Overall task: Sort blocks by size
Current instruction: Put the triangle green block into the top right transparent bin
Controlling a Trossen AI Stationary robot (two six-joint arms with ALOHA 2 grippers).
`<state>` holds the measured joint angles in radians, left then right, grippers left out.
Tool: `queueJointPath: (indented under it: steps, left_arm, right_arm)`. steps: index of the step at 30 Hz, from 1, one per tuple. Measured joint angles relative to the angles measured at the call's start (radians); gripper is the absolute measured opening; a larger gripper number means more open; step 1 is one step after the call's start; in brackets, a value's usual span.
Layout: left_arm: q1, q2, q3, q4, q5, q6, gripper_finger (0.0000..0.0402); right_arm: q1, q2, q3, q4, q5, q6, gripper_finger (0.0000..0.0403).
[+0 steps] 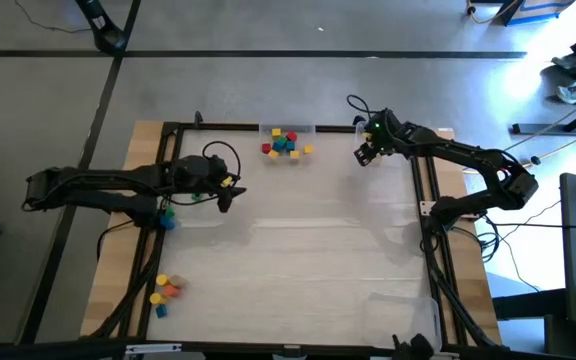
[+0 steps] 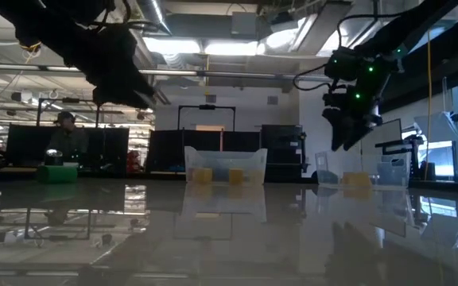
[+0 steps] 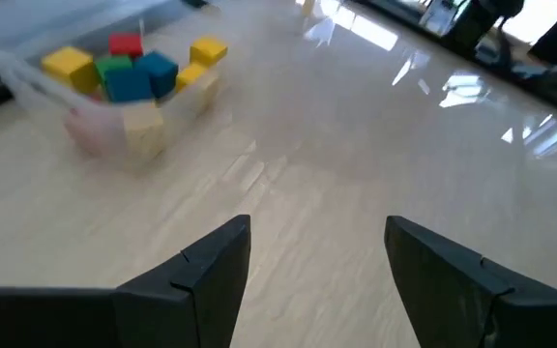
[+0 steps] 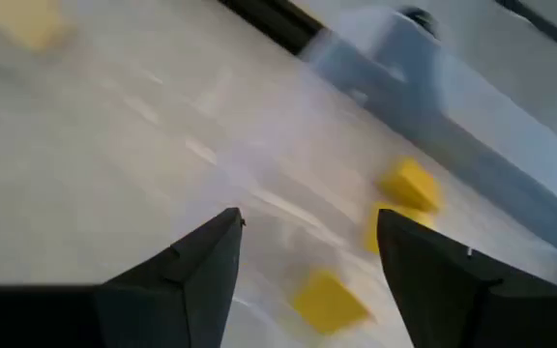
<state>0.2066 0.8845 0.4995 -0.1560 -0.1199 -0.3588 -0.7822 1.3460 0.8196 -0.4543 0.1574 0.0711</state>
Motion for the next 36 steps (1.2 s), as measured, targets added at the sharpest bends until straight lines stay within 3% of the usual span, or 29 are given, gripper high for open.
queueJointPath:
  steps: [8, 15, 25, 36]
  left_arm:
    - [0.0, 0.0, 0.0, -0.169, -0.081, -0.033, 0.0226]
    - [0.0, 0.0, 0.025, -0.32, -0.158, -0.079, 0.0226]
    - [0.0, 0.0, 0.108, -0.637, -0.229, -0.273, 0.0218]
    - [0.0, 0.056, 0.108, -0.839, -0.267, -0.42, 0.0199]
  right_arm:
    - [0.146, -0.002, 0.0, 0.243, -0.173, -0.032, 0.0239]
    - [0.289, -0.002, 0.0, 0.402, -0.177, -0.07, 0.0239]
    - [0.466, -0.002, 0.0, 0.411, -0.177, -0.084, 0.0238]
    - [0.55, 0.1, 0.001, 0.486, -0.177, -0.126, 0.0238]
